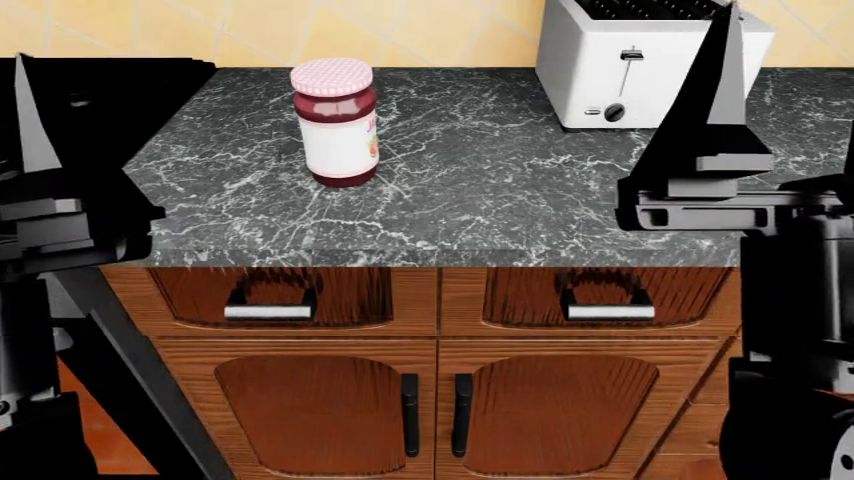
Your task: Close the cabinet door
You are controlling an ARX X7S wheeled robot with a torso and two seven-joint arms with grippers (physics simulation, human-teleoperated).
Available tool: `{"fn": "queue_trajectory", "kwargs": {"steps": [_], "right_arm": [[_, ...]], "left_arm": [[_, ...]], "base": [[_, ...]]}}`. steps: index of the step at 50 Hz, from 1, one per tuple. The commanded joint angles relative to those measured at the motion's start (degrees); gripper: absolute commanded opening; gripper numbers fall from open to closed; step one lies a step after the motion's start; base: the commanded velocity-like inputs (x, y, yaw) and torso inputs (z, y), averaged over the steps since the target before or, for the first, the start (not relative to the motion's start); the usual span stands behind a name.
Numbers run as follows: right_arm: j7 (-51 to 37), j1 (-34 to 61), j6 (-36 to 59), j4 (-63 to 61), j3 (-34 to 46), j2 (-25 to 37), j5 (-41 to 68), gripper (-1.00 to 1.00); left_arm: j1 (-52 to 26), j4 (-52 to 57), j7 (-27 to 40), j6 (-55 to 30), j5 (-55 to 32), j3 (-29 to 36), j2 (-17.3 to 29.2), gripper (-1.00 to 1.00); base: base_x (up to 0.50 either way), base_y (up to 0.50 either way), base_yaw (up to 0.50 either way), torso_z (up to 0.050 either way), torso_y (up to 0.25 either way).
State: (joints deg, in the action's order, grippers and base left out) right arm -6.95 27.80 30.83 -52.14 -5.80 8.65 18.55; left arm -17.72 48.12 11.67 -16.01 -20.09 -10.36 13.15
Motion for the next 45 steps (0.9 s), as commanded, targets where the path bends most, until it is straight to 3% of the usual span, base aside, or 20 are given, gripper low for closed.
{"fn": "queue_trajectory", "kwargs": {"steps": [1, 5, 30, 41, 45], "right_arm": [[-1.36, 0.23, 1.00, -4.82, -1.81, 1.51, 1.65, 1.00], [-2.49, -0.20, 1.90, -6.45, -2.08, 2.29, 1.52, 1.00], [-15.36, -3.74, -2.63, -7.58, -3.56, 12.23, 13.56, 1.00], [-20.02, -6.07, -6.53, -7.61, -1.74, 17.41, 15.41, 1.00], [-21.97, -6.62, -7.94, -7.61, -0.46, 19.77, 15.94, 1.00]], "left_arm": [[-0.91, 1.19, -0.43, -0.13, -1.71, 0.26, 0.94, 1.00], [-1.42, 0.18, -0.86, 0.34, -1.84, 1.28, 0.77, 1.00], [-2.04, -2.66, -2.22, 3.27, -0.96, 5.50, 0.51, 1.00], [-2.52, -3.77, -2.42, 3.95, -1.15, 6.75, 0.40, 1.00], [-2.57, -3.97, -2.44, 4.15, -1.23, 7.06, 0.44, 1.00]], "base": [[0.00, 0.00, 0.00, 0.000, 0.000], [0.00, 0.00, 0.00, 0.000, 0.000], [0.00, 0.50, 0.00, 0.000, 0.000], [0.02, 0.05, 0.00, 0.000, 0.000], [0.50, 0.00, 0.00, 0.000, 0.000]]}}
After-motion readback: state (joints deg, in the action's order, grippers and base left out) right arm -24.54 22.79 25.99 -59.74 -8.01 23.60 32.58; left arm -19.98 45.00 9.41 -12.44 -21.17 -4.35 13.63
